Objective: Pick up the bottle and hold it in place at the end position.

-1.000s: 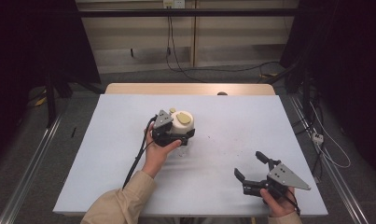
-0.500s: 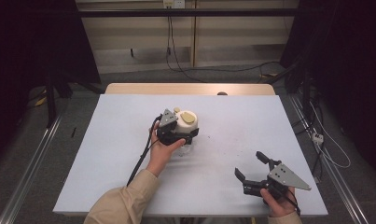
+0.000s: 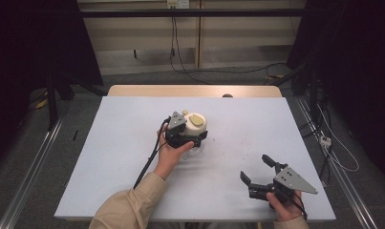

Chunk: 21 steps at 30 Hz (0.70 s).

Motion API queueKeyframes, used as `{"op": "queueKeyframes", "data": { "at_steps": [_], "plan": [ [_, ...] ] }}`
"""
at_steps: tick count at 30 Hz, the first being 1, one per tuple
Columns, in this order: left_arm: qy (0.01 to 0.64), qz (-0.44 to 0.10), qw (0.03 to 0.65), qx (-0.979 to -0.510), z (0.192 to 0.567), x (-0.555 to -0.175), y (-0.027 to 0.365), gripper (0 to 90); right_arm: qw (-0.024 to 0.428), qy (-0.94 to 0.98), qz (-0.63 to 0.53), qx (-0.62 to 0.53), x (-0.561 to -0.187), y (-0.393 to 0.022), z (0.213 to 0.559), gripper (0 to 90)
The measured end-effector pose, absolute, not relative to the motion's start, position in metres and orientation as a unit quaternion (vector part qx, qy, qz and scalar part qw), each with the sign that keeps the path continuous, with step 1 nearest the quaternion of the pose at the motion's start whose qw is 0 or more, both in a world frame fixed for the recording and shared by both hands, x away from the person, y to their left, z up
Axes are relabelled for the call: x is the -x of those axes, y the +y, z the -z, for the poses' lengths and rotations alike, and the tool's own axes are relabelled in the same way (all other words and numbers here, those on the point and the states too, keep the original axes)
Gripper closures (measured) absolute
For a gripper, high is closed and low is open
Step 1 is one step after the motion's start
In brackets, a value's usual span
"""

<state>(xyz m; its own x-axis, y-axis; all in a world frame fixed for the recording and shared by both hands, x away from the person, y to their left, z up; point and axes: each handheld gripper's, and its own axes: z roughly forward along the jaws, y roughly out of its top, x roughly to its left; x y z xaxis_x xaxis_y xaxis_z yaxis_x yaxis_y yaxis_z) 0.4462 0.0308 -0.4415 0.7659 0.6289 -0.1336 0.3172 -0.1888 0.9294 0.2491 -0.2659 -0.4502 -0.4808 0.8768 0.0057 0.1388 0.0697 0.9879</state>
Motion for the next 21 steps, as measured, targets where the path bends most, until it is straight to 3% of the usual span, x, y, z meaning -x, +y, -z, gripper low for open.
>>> {"op": "queueKeyframes", "data": {
  "at_steps": [21],
  "plan": [
    [0.307, -0.142, 0.558, -0.757, 0.4399, -0.4491, 0.0253, 6.5, 0.329, 0.652, -0.562, -0.389, -0.2492, -0.2671, 0.4504, 4.5]
  ]
}}
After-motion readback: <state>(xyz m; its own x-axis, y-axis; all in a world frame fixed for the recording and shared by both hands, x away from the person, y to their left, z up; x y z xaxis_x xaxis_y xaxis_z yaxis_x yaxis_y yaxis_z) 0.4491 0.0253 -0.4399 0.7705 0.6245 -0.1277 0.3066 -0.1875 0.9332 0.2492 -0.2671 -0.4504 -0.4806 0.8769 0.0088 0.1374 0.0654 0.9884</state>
